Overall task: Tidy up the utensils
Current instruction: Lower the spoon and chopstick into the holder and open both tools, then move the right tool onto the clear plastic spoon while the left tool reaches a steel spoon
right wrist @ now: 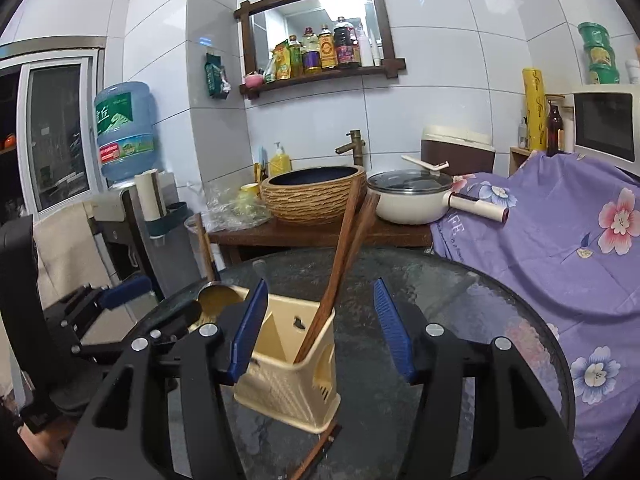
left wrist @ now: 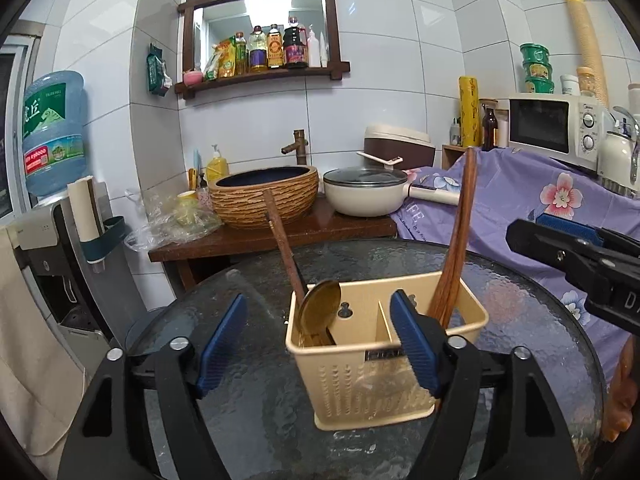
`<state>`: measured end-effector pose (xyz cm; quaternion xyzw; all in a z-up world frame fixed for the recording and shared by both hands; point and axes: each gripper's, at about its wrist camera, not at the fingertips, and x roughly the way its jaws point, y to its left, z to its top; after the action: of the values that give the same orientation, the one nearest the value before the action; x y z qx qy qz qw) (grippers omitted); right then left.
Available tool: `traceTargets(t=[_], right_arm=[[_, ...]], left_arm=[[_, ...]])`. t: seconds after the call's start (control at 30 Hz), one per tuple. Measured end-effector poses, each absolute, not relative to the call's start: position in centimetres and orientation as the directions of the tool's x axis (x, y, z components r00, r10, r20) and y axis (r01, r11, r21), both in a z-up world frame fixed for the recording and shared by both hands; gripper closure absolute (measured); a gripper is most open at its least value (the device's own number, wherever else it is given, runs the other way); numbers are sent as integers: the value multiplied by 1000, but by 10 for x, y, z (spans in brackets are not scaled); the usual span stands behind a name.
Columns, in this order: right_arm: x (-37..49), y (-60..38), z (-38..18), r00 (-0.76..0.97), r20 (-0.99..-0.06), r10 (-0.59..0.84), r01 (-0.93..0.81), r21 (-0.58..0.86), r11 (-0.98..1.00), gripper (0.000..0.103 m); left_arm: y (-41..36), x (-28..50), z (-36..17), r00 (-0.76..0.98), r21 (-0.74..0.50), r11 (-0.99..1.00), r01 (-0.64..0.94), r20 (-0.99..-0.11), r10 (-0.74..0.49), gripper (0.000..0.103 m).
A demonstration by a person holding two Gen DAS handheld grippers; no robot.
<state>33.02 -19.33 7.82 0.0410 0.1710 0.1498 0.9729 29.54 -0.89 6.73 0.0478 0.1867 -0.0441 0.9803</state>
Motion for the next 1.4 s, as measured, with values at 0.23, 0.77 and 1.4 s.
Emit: traceTargets(t=[0.23,0.77,1.4], right_arm=[[303,-199,27,800,-479,361,-331,150,932,42],[247,-173,-84,606,-751,261,-418,-22,908,42],[275,-159,-94,566,-783,259,-413,2,911,67]], left_arm=[[3,261,37,878,48,987,156,-464,-116,19],[-1,209,-51,696,54,951,304,-695,-182,19],[-23,193,-66,609,46,910,411,-757,-237,32]])
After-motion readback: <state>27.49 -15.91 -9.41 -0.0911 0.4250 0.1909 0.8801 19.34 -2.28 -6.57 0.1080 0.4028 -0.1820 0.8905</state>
